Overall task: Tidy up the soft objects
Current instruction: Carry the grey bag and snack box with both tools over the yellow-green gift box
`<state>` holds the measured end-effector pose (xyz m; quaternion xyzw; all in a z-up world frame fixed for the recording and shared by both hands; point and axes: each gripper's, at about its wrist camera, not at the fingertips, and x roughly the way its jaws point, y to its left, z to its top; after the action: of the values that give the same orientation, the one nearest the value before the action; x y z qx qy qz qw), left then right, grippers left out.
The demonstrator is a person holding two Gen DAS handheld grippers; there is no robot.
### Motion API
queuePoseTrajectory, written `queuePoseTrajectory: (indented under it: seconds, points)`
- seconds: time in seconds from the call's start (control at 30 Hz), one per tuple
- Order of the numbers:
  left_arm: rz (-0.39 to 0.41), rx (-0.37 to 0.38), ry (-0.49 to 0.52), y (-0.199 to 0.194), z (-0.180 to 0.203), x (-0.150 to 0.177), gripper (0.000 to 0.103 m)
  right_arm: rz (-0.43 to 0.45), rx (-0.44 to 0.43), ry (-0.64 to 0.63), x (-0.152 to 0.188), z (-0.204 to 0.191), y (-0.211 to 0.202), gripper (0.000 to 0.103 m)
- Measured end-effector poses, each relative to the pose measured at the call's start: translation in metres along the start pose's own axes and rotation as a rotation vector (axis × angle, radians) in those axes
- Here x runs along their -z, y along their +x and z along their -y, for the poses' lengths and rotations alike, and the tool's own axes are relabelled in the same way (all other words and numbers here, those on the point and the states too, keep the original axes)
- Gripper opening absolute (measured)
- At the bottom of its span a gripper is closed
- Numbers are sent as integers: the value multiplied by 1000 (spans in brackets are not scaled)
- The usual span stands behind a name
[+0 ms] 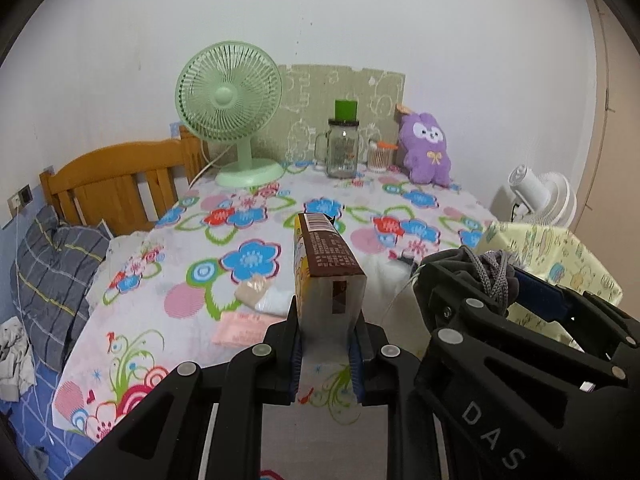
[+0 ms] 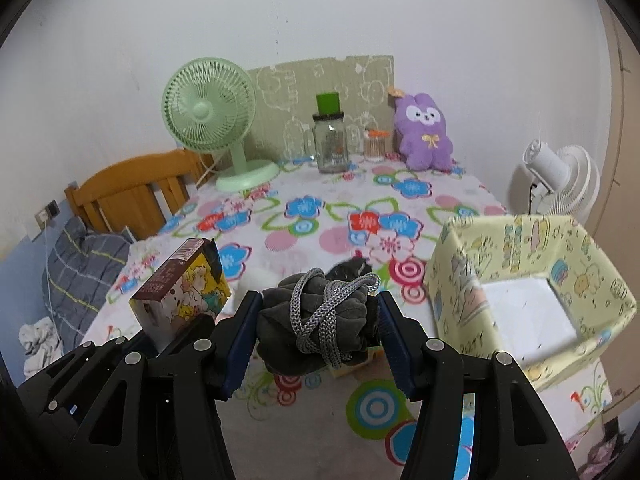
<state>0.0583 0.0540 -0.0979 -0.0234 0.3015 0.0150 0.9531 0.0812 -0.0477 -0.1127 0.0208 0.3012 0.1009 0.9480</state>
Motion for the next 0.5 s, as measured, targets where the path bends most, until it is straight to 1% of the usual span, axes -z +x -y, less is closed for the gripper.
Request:
queuePoseTrajectory:
  seconds: [0.23, 0.5]
  points:
    - [30, 31, -10, -3, 3, -18, 18, 40, 2, 1, -18, 1, -8, 61]
    - [47, 56, -9, -3, 10, -32, 18, 59, 14, -3, -34, 6, -9, 61]
